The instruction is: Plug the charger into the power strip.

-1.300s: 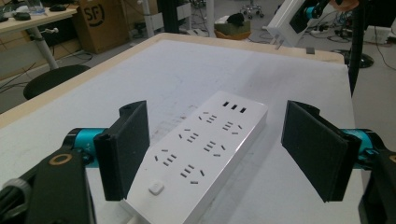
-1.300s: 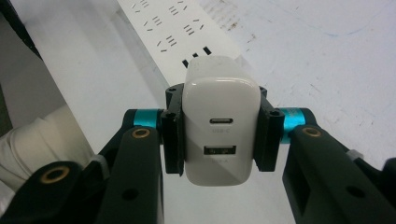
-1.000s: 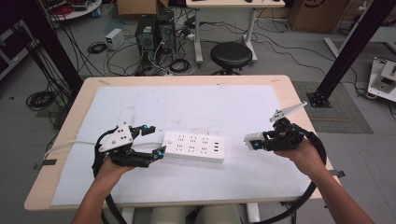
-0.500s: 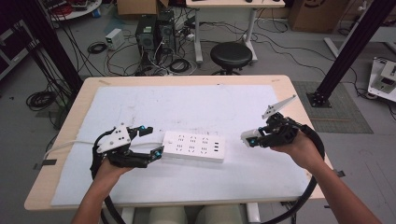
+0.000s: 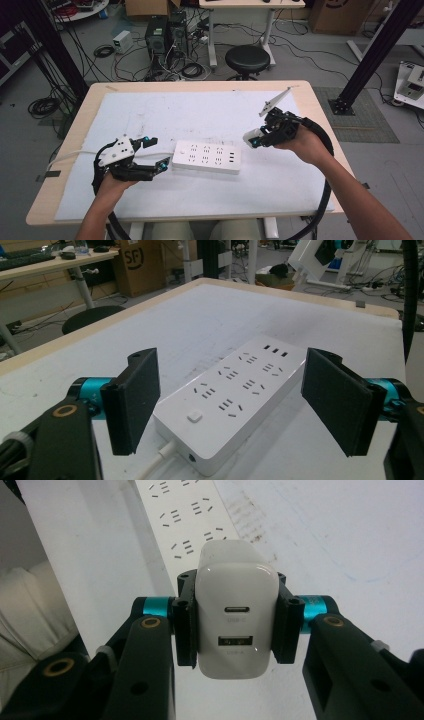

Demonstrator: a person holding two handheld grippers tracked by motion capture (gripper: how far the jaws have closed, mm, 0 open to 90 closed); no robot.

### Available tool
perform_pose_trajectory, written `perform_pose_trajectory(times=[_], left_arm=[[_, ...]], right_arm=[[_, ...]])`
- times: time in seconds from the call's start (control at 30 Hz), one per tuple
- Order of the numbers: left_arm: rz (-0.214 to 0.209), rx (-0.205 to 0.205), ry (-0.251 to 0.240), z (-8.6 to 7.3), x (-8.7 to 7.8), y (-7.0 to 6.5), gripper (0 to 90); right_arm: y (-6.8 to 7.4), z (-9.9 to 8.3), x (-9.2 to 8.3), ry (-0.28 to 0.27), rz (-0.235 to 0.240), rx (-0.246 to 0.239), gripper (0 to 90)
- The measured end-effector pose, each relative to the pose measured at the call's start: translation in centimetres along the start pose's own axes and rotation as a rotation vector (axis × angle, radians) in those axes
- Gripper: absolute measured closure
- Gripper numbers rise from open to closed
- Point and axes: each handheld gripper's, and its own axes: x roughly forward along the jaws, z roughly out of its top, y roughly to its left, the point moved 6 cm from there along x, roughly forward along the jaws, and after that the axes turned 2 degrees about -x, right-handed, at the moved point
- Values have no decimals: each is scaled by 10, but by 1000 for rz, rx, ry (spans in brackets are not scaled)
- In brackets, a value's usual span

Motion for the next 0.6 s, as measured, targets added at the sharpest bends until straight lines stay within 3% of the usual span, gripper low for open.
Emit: perform_pose_trajectory(times=[0.2, 0.43, 0.6], left_arm=[[3, 23, 15, -2, 1, 1, 237], [1, 24, 32, -10, 5, 1, 237], [4, 24, 35, -16, 3, 2, 238]], right_arm=[[1, 17, 16, 45, 23, -55, 634], [8, 34, 35, 129, 34, -145, 634], [11, 44, 49, 183, 58, -177, 634]])
